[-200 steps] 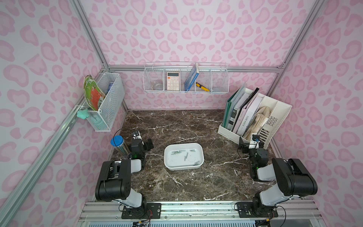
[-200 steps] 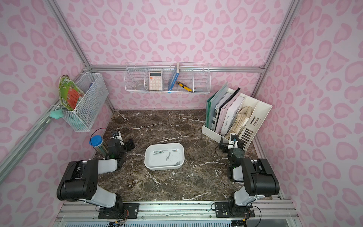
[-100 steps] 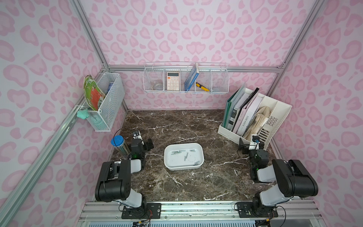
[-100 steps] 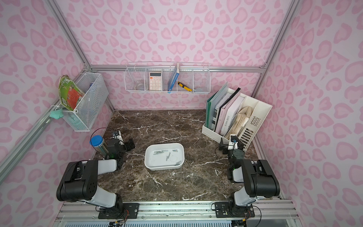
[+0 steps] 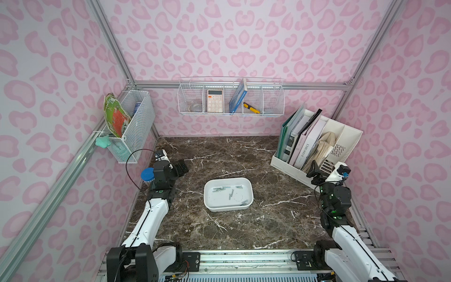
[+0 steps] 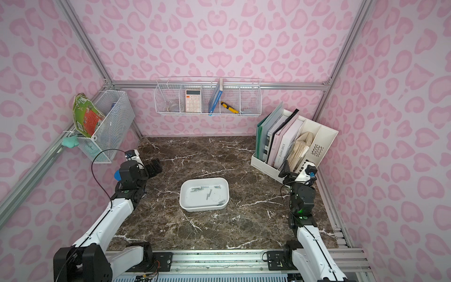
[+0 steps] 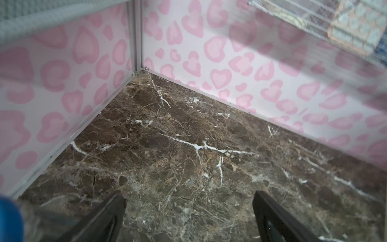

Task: Take out the screws from the storage box
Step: Pick up the screw from the storage box.

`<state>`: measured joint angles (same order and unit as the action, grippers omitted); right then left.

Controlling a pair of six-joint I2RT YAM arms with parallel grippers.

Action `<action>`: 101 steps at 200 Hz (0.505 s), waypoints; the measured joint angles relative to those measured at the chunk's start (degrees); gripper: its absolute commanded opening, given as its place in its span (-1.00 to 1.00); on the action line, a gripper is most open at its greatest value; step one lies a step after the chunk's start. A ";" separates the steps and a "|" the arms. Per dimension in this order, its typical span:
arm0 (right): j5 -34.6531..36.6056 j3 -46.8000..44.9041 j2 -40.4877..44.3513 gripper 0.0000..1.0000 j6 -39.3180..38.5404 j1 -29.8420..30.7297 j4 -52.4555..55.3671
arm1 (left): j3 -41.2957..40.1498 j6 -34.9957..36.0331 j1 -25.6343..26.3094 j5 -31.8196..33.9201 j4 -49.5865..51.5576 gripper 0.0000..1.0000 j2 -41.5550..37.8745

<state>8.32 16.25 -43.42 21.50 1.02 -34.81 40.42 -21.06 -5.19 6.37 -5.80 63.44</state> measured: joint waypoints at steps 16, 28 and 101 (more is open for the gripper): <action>-1.66 -0.31 3.89 1.00 5.86 -1.40 6.84 | 0.28 -6.86 -0.13 2.27 3.80 0.98 -0.98; -2.45 -1.44 7.61 1.00 9.97 -2.45 9.97 | 0.07 -11.02 -0.15 2.75 6.64 0.99 -0.70; -10.27 -0.72 16.13 1.00 16.81 -4.50 19.56 | 5.86 -15.91 2.27 -17.00 13.53 0.83 4.26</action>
<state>-1.96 15.53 -27.29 38.30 -3.49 -15.25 46.28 -36.97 -2.92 -10.63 7.73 67.70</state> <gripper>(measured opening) 0.998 0.917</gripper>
